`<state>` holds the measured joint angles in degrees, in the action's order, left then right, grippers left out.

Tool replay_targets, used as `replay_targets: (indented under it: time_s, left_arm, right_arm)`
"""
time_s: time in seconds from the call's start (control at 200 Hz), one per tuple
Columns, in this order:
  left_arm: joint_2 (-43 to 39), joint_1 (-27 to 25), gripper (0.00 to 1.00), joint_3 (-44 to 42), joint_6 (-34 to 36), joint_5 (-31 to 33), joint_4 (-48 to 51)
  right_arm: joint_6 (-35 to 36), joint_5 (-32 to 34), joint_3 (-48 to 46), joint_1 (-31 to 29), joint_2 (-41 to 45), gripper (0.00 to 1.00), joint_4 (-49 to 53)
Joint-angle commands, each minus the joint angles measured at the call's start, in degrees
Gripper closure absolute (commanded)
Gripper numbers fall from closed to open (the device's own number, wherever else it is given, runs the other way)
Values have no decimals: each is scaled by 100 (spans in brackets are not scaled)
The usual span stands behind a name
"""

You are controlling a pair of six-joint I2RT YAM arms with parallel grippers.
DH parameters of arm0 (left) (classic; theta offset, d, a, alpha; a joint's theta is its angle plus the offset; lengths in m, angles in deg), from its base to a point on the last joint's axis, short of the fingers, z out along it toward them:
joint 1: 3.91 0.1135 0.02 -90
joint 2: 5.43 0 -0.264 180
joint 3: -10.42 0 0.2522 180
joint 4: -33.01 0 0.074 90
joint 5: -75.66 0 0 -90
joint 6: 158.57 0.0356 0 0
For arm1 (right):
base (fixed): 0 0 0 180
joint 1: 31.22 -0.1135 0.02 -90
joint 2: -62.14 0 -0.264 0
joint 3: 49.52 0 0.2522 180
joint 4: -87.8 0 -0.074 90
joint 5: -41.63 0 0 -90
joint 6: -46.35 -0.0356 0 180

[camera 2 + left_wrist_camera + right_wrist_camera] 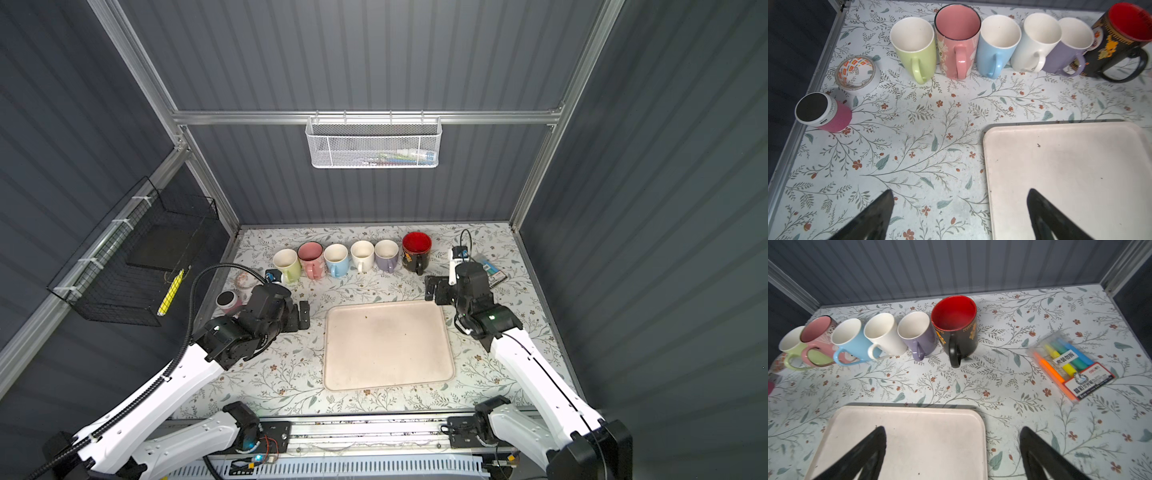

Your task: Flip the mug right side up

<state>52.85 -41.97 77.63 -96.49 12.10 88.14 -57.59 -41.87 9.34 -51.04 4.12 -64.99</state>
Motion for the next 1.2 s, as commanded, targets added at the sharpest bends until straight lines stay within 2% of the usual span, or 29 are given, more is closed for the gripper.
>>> replay_targets:
  time_s: [0.0,0.095,0.18,0.26,0.325,0.46,0.56,0.68,0.76,0.906,0.986,1.196]
  left_arm:
    - [531,37,0,-136,96,318,-193]
    - [1116,368,0,-246,569,182,-872]
    - [1807,1180,0,-208,733,-417,-1352]
    - [2551,2099,0,72,611,-1218,-1518]
    - [3092,2514,0,264,525,-1335,-1758]
    - [3919,2632,0,709,913,-456,-2150]
    - [4045,2784,0,693,1110,-2,-2688]
    - [3791,3089,0,203,1266,-313,-3886]
    - [3785,3177,0,-40,1526,-302,-4542]
    - [4000,3365,0,-78,1943,-441,-4944]
    - [3850,3416,0,-489,2179,-384,-5764]
    - [3506,3543,0,-993,2311,-775,-6332]
  right_arm:
    - [178,621,-396,-5,39,1,-572]
    - [232,1281,-654,-14,-129,1,-1028]
    - [520,1702,-849,-5,-377,1,-1656]
    - [849,1981,-834,4,-763,1,-2034]
    - [1060,2206,-773,30,-1082,1,-2302]
    - [1376,2573,-678,182,-1573,1,-2834]
    - [1437,2505,-733,479,-1762,1,-3244]
    - [1383,2347,-861,865,-1871,1,-3669]
    - [1328,2239,-1032,1067,-1912,1,-4092]
    - [1712,2300,-1296,1155,-2113,1,-5191]
    - [1793,2303,-1481,1198,-2107,1,-5689]
    - [1778,2329,-1747,1225,-1983,1,-6093]
